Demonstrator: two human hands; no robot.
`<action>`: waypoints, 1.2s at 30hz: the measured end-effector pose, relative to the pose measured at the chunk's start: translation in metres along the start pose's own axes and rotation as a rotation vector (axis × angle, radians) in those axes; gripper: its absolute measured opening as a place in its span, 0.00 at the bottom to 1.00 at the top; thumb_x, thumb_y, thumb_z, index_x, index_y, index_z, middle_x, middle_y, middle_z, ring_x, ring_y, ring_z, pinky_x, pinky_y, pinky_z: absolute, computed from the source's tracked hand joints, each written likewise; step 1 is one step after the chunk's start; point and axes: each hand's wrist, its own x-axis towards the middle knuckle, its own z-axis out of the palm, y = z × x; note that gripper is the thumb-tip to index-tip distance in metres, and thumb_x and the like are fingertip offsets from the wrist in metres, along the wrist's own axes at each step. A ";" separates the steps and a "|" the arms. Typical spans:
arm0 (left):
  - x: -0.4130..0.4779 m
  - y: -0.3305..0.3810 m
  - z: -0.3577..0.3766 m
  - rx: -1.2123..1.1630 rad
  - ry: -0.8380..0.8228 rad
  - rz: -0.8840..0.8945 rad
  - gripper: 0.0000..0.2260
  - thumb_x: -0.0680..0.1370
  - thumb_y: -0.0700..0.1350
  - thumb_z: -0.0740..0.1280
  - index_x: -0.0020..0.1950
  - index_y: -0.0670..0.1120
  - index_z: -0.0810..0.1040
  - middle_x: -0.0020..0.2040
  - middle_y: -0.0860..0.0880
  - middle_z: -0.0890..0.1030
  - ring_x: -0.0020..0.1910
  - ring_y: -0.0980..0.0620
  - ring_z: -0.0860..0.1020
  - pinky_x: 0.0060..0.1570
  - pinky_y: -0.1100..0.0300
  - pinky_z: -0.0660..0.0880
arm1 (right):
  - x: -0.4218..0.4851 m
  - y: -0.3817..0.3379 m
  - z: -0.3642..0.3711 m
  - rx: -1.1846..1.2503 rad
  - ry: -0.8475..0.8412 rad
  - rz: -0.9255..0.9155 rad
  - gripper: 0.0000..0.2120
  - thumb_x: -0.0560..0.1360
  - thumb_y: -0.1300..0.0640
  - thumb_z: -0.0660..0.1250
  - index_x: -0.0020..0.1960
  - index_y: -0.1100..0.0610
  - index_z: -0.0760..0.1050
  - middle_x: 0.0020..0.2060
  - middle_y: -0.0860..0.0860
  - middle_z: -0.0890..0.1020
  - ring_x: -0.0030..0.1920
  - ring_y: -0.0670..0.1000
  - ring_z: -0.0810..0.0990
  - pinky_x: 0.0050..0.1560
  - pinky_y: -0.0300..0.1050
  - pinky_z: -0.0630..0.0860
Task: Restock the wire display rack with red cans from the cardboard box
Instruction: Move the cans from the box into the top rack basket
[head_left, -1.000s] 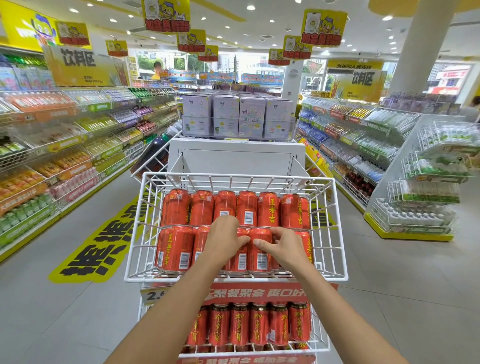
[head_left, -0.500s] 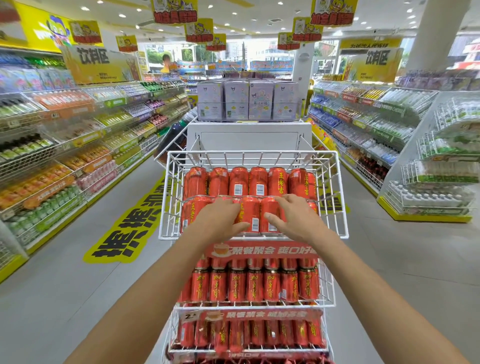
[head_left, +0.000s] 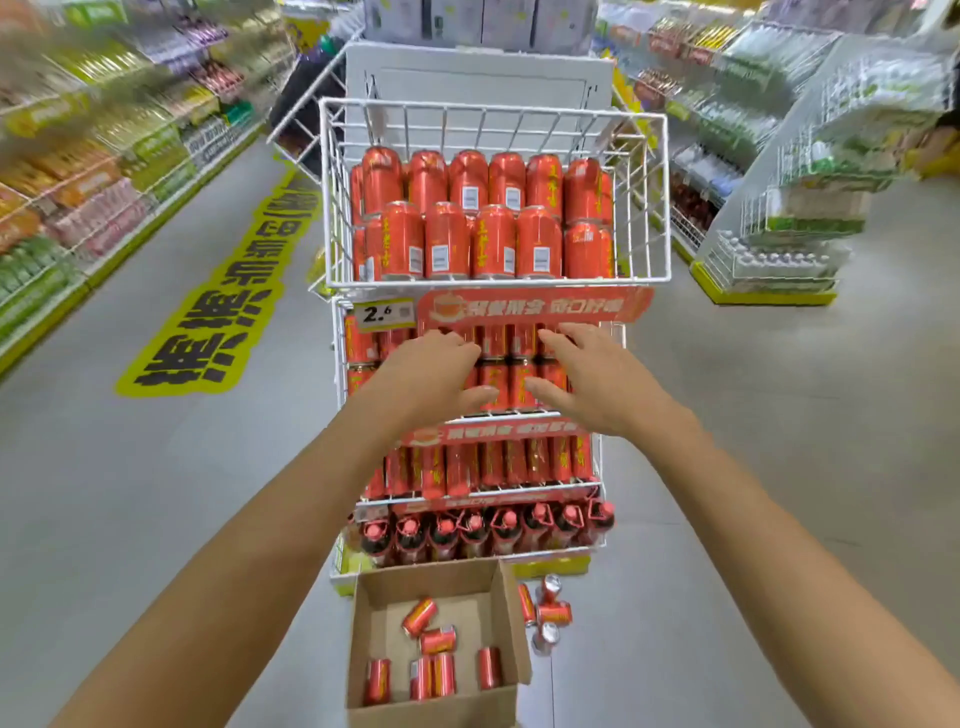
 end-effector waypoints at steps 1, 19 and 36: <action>-0.009 0.000 0.013 -0.014 -0.025 -0.006 0.28 0.81 0.67 0.60 0.67 0.45 0.75 0.61 0.46 0.79 0.61 0.44 0.76 0.58 0.44 0.78 | -0.004 -0.007 0.013 0.003 -0.032 -0.001 0.36 0.82 0.34 0.58 0.82 0.54 0.61 0.79 0.58 0.67 0.79 0.60 0.63 0.78 0.58 0.65; -0.125 -0.050 0.443 -0.329 -0.559 -0.258 0.29 0.78 0.67 0.57 0.62 0.44 0.77 0.60 0.42 0.81 0.61 0.40 0.78 0.58 0.45 0.77 | -0.053 -0.089 0.472 0.247 -0.611 -0.092 0.30 0.82 0.38 0.61 0.77 0.54 0.67 0.73 0.57 0.73 0.74 0.60 0.70 0.70 0.57 0.70; -0.074 -0.088 0.973 -0.437 -0.588 -0.407 0.22 0.82 0.57 0.66 0.66 0.41 0.76 0.63 0.38 0.80 0.63 0.38 0.78 0.59 0.51 0.74 | -0.009 -0.064 1.002 0.146 -0.780 -0.144 0.30 0.80 0.38 0.64 0.73 0.57 0.70 0.67 0.60 0.76 0.67 0.61 0.74 0.64 0.56 0.75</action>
